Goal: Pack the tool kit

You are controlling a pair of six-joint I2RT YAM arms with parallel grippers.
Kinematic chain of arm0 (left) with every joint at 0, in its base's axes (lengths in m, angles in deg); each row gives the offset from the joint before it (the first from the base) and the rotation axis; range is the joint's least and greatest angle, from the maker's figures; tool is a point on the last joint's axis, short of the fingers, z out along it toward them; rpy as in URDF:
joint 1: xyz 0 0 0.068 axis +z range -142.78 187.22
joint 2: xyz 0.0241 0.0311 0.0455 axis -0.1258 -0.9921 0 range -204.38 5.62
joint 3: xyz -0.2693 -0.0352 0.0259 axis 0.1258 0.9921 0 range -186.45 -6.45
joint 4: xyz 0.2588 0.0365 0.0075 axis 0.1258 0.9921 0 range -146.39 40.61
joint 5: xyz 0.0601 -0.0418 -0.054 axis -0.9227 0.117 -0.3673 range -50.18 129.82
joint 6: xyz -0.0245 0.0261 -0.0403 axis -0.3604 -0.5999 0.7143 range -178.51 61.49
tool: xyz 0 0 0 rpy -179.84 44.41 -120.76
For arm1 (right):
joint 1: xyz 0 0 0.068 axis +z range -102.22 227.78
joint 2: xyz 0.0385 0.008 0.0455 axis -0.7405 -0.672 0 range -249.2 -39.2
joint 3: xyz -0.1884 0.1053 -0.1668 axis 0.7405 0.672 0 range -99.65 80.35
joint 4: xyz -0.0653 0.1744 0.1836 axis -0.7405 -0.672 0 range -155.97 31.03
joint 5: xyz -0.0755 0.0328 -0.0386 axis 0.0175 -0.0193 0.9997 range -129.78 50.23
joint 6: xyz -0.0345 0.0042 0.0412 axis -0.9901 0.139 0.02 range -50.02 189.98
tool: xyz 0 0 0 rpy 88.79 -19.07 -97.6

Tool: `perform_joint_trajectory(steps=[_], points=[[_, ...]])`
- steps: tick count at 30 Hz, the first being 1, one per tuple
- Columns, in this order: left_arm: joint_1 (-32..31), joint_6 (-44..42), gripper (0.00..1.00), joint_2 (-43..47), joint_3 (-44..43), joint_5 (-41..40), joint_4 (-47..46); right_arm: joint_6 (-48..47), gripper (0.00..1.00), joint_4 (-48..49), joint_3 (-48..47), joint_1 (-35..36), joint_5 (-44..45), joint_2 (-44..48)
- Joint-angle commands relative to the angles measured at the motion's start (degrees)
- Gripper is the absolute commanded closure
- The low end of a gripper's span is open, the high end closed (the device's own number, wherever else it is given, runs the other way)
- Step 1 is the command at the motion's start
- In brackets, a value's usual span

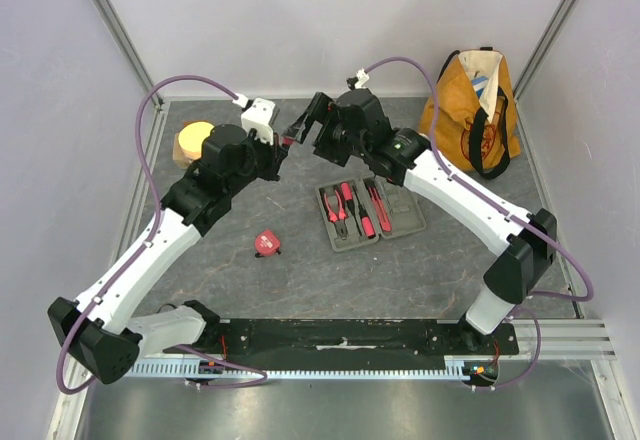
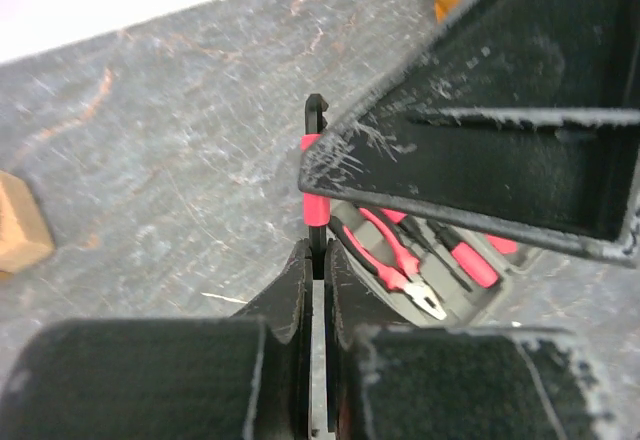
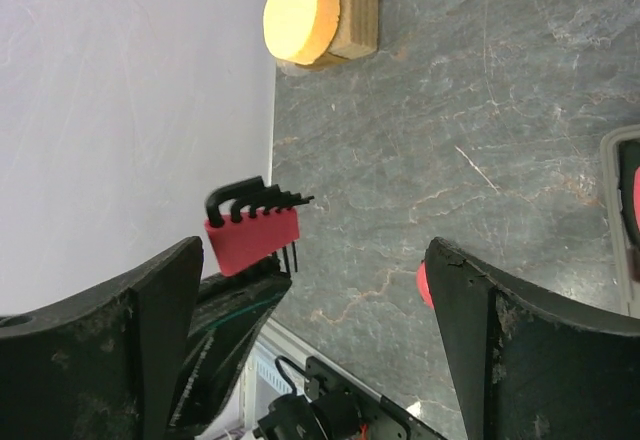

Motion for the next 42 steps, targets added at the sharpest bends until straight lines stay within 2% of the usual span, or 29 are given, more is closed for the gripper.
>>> perform_joint_trajectory(steps=[1,4,9,12,15,18,23,30,42], points=[[-3.47,-14.26,0.98,0.05,0.82,-8.9,-7.32,1.59,0.02,-4.09,-6.86,1.47,4.85,-0.93],[-5.23,-17.86,0.98,-1.8,0.12,-12.25,-7.94,1.59,0.02,-4.01,-7.92,1.91,6.26,-0.93],[-7.69,-19.19,0.98,-3.65,-0.5,-17.25,-10.48,3.25,0.03,-3.74,-9.41,2.0,5.03,-2.69],[-9.18,-19.19,0.98,-4.44,-0.59,-20.16,-11.98,4.31,0.22,-5.23,-10.2,1.91,4.77,-3.83],[-10.15,-19.11,0.98,-4.36,0.11,-21.75,-13.56,4.84,0.33,-6.55,-10.82,1.91,4.94,-4.54],[-11.03,-19.45,0.98,-4.18,0.73,-23.33,-14.88,5.11,0.4,-6.99,-10.73,2.0,5.64,-4.54],[-12.61,-21.3,0.98,-3.91,1.87,-24.48,-16.55,5.63,0.44,-8.31,-11.34,1.91,5.56,-5.41],[-14.99,-27.1,0.98,-3.92,4.6,-28.34,-20.06,7.13,0.55,-10.25,-10.65,2.0,7.13,-5.16],[-16.83,-28.77,0.98,-2.78,7.06,-29.84,-21.21,5.73,0.8,-10.07,-9.67,1.82,9.6,-5.06]])
